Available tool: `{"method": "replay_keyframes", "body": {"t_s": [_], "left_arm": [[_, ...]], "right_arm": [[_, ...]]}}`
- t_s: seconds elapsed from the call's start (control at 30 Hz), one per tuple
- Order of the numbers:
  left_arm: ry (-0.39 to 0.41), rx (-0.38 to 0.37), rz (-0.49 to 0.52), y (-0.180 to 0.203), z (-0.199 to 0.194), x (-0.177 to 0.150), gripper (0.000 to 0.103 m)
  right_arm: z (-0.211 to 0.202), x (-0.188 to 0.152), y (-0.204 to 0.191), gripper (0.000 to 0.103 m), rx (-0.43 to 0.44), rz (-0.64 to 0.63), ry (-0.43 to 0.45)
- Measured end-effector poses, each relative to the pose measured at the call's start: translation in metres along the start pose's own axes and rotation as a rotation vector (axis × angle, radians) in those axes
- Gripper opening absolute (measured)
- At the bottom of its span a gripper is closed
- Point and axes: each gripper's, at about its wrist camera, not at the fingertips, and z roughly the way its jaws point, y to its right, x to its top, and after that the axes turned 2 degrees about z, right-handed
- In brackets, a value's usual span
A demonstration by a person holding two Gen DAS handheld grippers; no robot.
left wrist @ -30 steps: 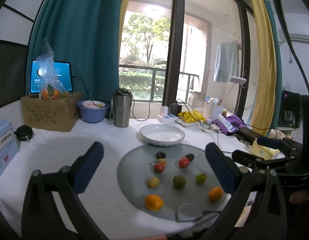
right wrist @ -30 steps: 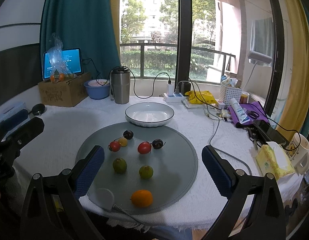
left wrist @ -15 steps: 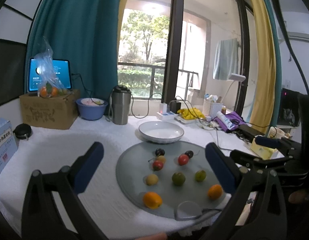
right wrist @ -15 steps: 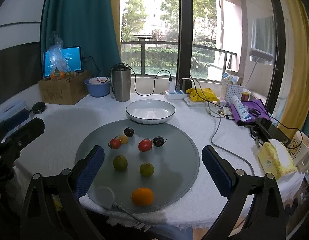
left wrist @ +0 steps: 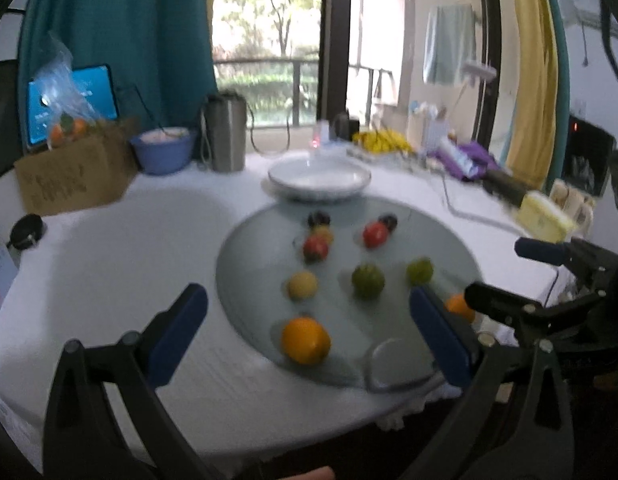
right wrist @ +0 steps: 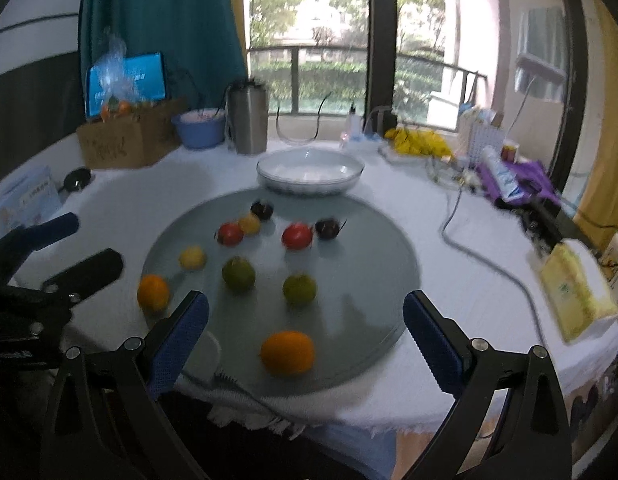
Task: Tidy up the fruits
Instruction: 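Grasp an orange with the left tool while the right tool grasps another orange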
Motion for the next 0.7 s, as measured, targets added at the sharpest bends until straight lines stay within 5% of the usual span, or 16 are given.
{"method": "replay_keyframes", "body": {"t_s": [0.27,0.57,0.7], "left_arm": [[-0.168,-0.045,-0.039,-0.006,0.044,-0.02,0.069],[-0.234,-0.036,-0.016,0.0,0.057,-0.027,0.044],[-0.242,-0.039,-0.017,-0.001,0.058,-0.026,0.037]], "right_arm": [[0.034,-0.018,0.002,0.079,0.05,0.02,-0.127],[0.048,-0.021,-0.001,0.047,0.082,0.002,-0.189],[0.048,-0.021,0.001,0.043,0.092,0.001,-0.184]]}}
